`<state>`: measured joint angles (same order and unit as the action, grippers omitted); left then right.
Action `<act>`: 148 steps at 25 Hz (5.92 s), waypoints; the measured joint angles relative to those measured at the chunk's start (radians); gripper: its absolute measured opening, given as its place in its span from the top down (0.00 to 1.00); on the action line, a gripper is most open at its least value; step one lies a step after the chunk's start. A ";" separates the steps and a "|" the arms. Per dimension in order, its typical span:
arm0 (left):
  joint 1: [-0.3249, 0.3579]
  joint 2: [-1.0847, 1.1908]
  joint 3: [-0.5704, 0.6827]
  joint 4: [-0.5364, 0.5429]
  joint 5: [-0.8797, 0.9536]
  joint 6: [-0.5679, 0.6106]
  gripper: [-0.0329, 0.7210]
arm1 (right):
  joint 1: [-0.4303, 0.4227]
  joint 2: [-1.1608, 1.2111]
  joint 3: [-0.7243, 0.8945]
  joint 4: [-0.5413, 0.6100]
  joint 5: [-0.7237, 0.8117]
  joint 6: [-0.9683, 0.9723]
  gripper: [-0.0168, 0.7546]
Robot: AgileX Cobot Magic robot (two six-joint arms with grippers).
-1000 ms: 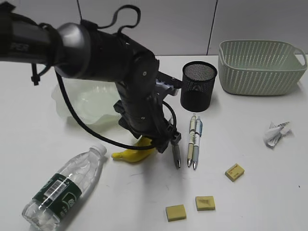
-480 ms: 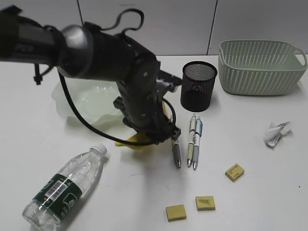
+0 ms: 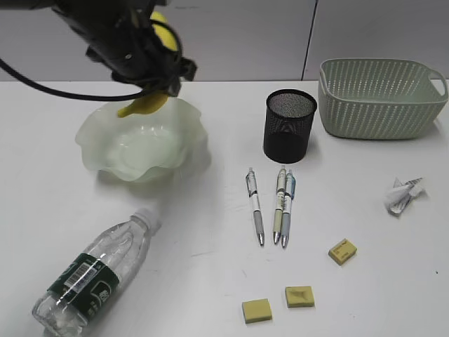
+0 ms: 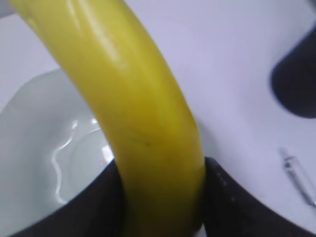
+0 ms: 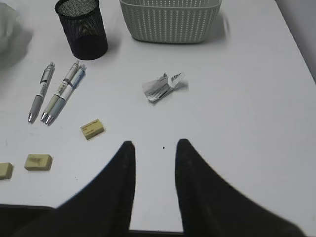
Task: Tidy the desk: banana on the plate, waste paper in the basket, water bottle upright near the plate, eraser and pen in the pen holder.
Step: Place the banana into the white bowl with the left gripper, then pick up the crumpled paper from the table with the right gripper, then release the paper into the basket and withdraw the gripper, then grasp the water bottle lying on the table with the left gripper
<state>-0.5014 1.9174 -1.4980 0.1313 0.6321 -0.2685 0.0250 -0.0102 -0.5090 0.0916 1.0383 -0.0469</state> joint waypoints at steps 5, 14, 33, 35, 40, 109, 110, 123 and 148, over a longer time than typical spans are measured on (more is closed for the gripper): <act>0.089 0.106 0.002 -0.107 0.022 0.085 0.45 | 0.000 0.000 0.000 0.001 0.000 0.000 0.67; 0.090 0.114 0.005 -0.131 0.040 0.128 0.22 | 0.000 0.000 0.000 0.002 0.000 0.000 0.67; 0.086 -1.496 0.863 -0.041 0.266 0.131 0.31 | 0.000 0.000 0.000 0.005 -0.001 0.000 0.67; 0.086 -1.620 0.912 -0.057 0.326 0.129 0.31 | 0.000 0.008 0.000 0.005 -0.001 0.000 0.67; 0.087 -1.805 0.952 -0.063 0.421 0.106 0.31 | 0.000 0.133 -0.017 0.005 -0.042 0.000 0.66; 0.106 -1.593 0.957 -0.058 0.415 0.127 0.34 | 0.003 0.677 -0.216 -0.006 -0.028 0.012 0.36; 0.106 -1.531 0.951 -0.060 0.402 0.138 0.32 | 0.003 0.594 -0.199 -0.006 -0.008 0.008 0.36; -0.001 -0.551 0.653 -0.131 0.080 0.231 0.18 | 0.004 0.004 -0.047 -0.004 0.148 -0.038 0.36; -0.117 -0.160 0.463 -0.121 -0.082 0.180 0.51 | 0.004 0.003 -0.041 -0.004 0.111 -0.041 0.46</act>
<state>-0.6181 1.7571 -1.0350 0.0098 0.5501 -0.0883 0.0292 -0.0069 -0.5500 0.0881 1.1495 -0.0879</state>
